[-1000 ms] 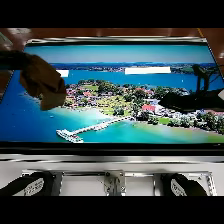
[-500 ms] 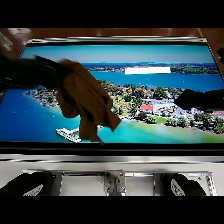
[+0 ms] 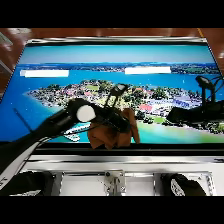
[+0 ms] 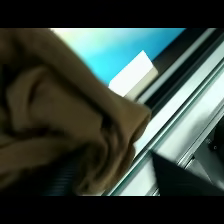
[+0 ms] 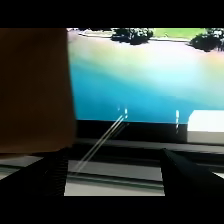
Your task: Fold the shirts.
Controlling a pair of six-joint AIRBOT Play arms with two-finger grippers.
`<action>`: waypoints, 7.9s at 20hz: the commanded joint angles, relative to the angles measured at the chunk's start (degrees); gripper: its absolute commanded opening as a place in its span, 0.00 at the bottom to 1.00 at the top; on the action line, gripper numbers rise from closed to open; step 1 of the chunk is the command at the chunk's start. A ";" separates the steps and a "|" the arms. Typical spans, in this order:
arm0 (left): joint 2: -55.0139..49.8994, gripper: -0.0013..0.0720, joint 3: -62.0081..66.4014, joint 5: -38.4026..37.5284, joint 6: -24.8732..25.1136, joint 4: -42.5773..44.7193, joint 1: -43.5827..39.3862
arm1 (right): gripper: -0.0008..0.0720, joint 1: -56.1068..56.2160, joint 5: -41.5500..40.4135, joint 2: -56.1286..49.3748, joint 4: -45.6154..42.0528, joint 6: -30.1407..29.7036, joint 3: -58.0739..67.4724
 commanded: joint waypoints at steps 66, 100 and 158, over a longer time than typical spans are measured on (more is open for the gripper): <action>45.38 0.06 13.79 -13.09 18.60 -8.87 50.82 | 0.10 3.82 -3.80 8.35 10.78 -3.41 37.00; 2.40 0.52 -2.19 -31.01 6.38 -2.16 61.94 | 0.77 -5.99 -4.57 -26.23 -7.37 -1.51 20.13; 41.35 0.06 33.53 -18.64 13.14 -10.67 71.23 | 0.10 -9.38 -31.54 12.63 0.83 2.95 41.31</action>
